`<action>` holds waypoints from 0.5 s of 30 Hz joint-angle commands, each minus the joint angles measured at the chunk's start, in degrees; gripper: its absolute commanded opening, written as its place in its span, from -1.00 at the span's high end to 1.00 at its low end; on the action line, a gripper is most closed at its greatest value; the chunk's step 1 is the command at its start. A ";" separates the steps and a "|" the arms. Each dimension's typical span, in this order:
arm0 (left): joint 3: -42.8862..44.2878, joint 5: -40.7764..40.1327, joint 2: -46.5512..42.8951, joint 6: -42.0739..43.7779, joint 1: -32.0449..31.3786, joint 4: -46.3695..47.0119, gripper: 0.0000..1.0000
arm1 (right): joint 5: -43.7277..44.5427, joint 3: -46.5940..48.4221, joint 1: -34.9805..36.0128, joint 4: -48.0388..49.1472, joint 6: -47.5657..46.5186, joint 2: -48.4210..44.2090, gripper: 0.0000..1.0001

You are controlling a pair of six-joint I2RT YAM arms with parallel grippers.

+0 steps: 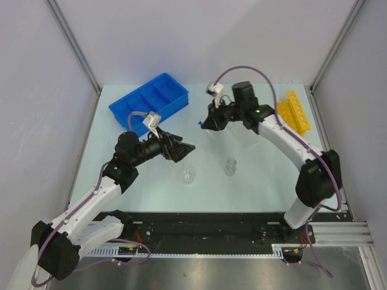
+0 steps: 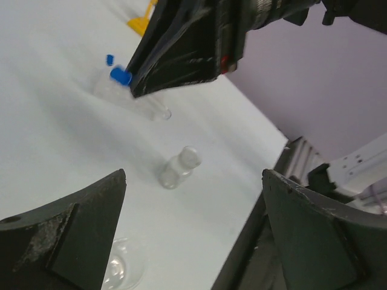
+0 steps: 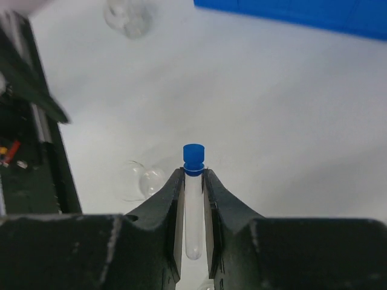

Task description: Organize the chemistry lab equipment

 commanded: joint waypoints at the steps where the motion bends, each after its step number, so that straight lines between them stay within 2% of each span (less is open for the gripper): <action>1: -0.69 4.49 5.92 -17.11 -0.31 17.80 -0.96 | -15.94 -9.69 -6.01 18.72 17.97 -8.74 0.62; 3: 0.80 3.61 10.30 -20.09 -1.88 20.54 -0.95 | -17.99 -13.83 -7.59 29.40 28.16 -11.11 0.62; 5: 3.42 2.30 13.47 -21.51 -3.99 21.69 -0.94 | -18.87 -17.89 -8.74 33.67 34.31 -13.84 0.62; 9: 8.35 -0.43 20.07 -23.28 -6.90 22.41 -0.86 | -19.66 -20.35 -10.59 40.62 41.18 -16.13 0.62; 13: 11.96 -3.95 24.90 -23.28 -8.31 22.14 -0.79 | -20.11 -22.02 -12.52 43.44 44.28 -17.01 0.62; 15: 12.93 -4.74 26.49 -23.28 -8.83 22.05 -0.65 | -19.93 -23.07 -12.79 44.58 44.98 -17.80 0.62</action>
